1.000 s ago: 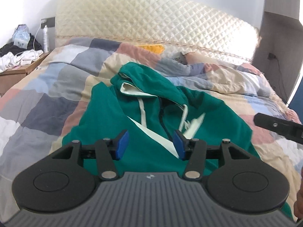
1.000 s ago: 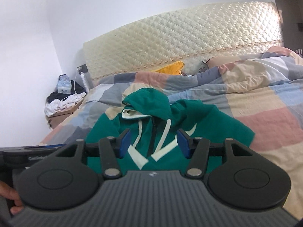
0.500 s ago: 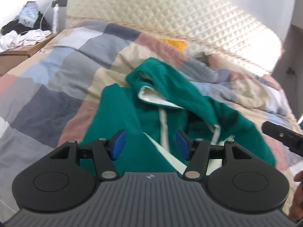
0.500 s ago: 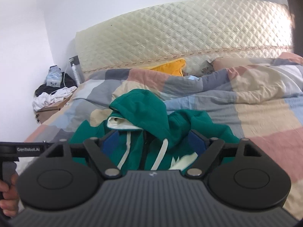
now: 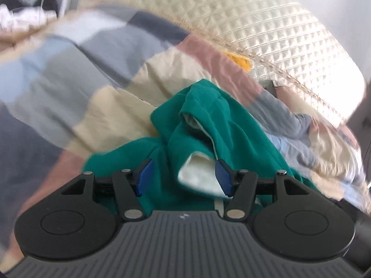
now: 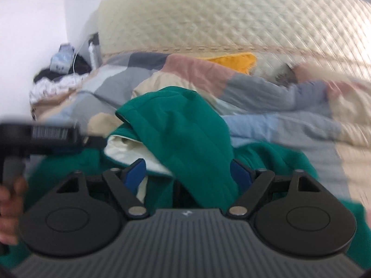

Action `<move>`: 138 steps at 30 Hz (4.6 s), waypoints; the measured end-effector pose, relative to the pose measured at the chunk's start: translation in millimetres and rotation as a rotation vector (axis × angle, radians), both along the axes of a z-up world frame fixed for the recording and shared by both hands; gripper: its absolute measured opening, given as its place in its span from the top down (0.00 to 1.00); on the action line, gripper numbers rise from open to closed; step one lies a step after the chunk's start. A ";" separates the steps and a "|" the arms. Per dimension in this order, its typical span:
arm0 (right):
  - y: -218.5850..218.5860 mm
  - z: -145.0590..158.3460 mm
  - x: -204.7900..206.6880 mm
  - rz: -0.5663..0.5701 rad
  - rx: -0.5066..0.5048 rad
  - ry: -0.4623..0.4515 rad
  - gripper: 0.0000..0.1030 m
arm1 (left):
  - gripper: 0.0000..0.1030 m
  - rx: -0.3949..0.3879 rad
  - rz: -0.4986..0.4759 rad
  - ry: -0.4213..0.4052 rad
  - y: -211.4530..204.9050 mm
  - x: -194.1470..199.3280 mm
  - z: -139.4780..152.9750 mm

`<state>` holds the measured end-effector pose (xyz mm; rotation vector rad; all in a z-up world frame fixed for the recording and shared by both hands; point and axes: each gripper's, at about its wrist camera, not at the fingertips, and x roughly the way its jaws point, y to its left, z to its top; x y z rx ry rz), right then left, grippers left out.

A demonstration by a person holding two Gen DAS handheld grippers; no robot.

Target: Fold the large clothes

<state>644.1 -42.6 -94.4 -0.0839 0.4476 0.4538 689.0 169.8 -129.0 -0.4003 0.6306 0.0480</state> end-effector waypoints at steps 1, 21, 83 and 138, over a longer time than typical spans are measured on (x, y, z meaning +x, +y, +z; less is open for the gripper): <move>6.9 -3.9 8.4 0.004 -0.017 -0.020 0.21 | 0.38 0.029 0.009 0.016 0.6 14.3 -4.1; 2.7 39.5 37.8 -0.161 -0.074 -0.091 0.90 | 0.86 0.177 -0.112 -0.046 -9.4 33.1 35.3; -135.6 -18.0 -280.2 -0.093 0.198 0.181 0.66 | 0.85 -0.099 -0.263 -0.183 -119.5 -379.8 -2.9; -121.6 -9.0 -325.3 0.013 0.191 0.231 0.67 | 0.60 -0.182 -0.271 -0.101 -98.4 -391.8 4.7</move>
